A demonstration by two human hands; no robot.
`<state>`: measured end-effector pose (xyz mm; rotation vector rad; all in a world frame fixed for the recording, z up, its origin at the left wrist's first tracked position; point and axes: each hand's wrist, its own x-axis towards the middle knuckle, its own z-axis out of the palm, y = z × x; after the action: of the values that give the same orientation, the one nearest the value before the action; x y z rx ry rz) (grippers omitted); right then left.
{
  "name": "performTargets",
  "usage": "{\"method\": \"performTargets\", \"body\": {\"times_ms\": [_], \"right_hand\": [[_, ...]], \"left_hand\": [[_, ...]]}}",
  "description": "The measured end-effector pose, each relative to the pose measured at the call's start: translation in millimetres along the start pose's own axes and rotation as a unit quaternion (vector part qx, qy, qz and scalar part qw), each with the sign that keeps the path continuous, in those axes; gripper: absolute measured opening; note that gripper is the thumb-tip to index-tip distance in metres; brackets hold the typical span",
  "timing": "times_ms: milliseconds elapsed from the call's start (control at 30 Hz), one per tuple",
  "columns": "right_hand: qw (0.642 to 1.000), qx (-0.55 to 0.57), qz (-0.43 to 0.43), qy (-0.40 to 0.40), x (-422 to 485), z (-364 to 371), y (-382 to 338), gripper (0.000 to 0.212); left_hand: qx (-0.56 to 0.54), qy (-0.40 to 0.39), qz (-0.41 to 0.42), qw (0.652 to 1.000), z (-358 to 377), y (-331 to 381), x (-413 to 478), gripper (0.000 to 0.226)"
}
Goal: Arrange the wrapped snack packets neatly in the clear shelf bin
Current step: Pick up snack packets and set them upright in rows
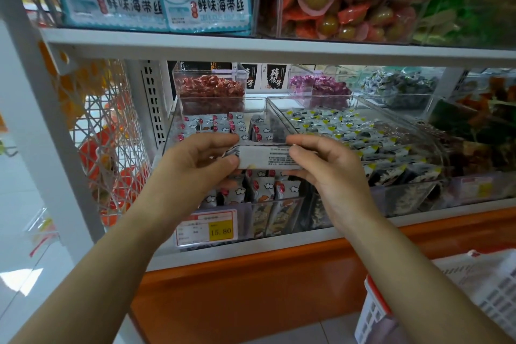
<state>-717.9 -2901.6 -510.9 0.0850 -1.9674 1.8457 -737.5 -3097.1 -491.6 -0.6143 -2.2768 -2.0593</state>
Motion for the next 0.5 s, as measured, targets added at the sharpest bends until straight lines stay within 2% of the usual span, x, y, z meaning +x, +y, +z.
{"method": "performTargets", "body": {"times_ms": [300, 500], "right_hand": [[0.998, -0.048, -0.026, 0.019, -1.4, 4.3, -3.7, 0.013], [0.998, -0.044, -0.039, 0.017, -1.3, 2.7, -0.6, 0.018]], "left_hand": [[0.071, 0.005, 0.017, 0.997, -1.7, 2.3, 0.5, 0.026], [0.054, -0.010, -0.010, 0.998, -7.8, 6.1, -1.5, 0.017]]}}
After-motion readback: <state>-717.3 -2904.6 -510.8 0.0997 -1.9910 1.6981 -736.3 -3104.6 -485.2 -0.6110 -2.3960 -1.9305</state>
